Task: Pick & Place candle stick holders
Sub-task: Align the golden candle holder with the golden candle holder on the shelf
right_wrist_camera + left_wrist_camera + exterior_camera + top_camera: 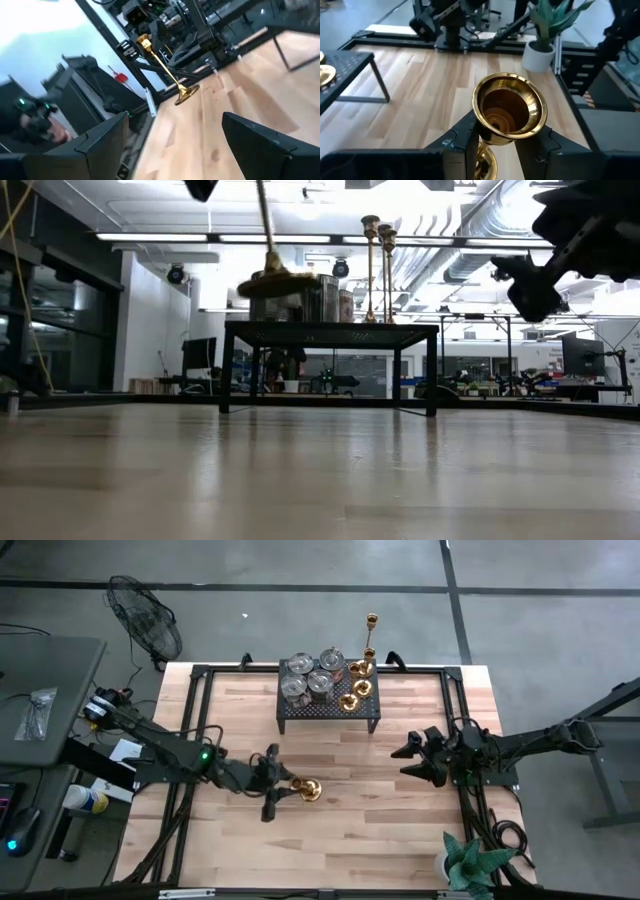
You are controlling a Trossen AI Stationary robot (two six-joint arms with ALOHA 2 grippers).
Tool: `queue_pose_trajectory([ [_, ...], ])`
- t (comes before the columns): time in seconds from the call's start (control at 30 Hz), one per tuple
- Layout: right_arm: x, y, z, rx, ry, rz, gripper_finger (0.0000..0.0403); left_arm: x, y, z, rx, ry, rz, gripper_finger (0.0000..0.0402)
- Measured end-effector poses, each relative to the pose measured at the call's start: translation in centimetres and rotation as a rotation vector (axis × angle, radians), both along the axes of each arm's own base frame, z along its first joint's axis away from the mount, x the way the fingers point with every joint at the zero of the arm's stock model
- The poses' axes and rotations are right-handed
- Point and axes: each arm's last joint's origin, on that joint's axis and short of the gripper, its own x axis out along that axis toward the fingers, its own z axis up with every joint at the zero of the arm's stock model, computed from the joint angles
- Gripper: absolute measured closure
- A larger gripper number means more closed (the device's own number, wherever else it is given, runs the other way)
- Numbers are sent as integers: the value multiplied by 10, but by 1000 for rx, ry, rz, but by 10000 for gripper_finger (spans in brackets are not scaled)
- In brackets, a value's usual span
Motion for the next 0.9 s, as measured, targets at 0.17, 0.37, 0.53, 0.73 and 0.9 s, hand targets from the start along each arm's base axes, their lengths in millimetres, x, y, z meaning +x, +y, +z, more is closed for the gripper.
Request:
queue_pose_trajectory([
  [0.17,0,0,3,101,-7,9,87,11,10,10,1,-18,24,300],
  [0.37,-1,-1,10,79,-86,-22,87,33,15,18,17,-18,13,300],
  [0.53,3,-2,21,29,-74,-73,87,57,19,24,26,-6,21,300],
  [0.73,14,-2,42,-112,0,-114,87,84,31,33,20,-24,77,300],
  [0.9,26,-3,55,-184,25,-169,87,101,42,37,21,-27,118,300],
])
